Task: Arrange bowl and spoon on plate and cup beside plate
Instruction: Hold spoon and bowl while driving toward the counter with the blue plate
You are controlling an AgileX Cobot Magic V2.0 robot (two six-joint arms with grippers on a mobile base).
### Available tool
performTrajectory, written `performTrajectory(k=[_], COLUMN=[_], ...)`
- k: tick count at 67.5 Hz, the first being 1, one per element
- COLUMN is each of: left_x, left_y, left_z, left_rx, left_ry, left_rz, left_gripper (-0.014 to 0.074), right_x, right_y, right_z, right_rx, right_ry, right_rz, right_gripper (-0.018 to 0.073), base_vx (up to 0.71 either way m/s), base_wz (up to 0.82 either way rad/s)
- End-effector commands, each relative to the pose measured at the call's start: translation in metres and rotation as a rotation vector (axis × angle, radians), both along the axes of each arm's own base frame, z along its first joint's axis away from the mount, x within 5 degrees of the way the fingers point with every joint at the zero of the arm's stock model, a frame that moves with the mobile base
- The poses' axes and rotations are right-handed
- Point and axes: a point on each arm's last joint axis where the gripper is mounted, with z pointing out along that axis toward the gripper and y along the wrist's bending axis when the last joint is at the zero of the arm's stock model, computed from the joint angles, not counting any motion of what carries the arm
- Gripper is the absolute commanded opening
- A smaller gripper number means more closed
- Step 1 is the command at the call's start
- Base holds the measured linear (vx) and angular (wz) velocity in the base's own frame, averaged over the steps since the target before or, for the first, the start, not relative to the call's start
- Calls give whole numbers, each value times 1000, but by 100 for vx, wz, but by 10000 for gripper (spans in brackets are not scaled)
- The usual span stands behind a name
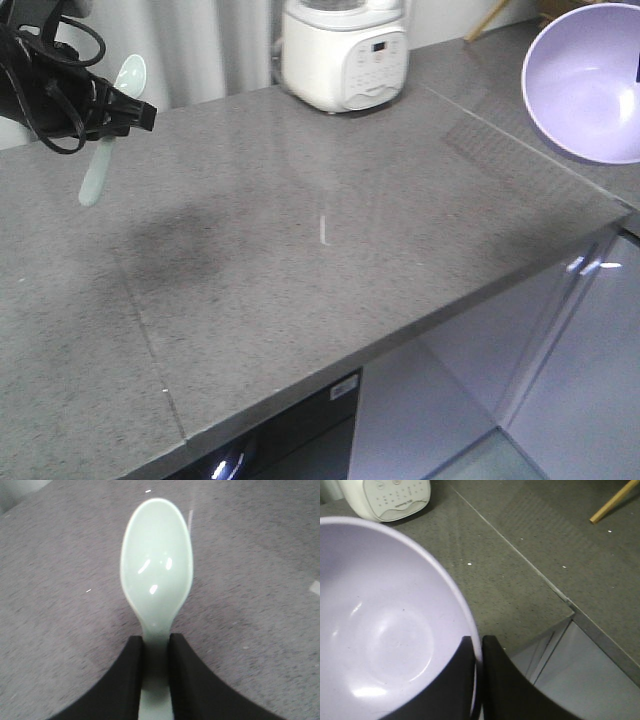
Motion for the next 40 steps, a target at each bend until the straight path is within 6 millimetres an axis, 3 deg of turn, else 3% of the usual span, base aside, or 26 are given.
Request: performTrajectory(k=[1, 40], left_x=[-8, -8], left_y=[-1, -1], left_z=[25, 25], left_rx=[-39, -39], left_ry=[-116, -116], left_rz=[-3, -3], left_gripper=[-6, -6], right_x=[-6, -6], right_y=[-1, -1], right_z=[21, 21], right_rx=[-12, -12], right_ry=[-121, -121], right_rz=[-5, -5], right_gripper=[-3, -3], base_vx=[-1, -1], base_wz=[-40, -38])
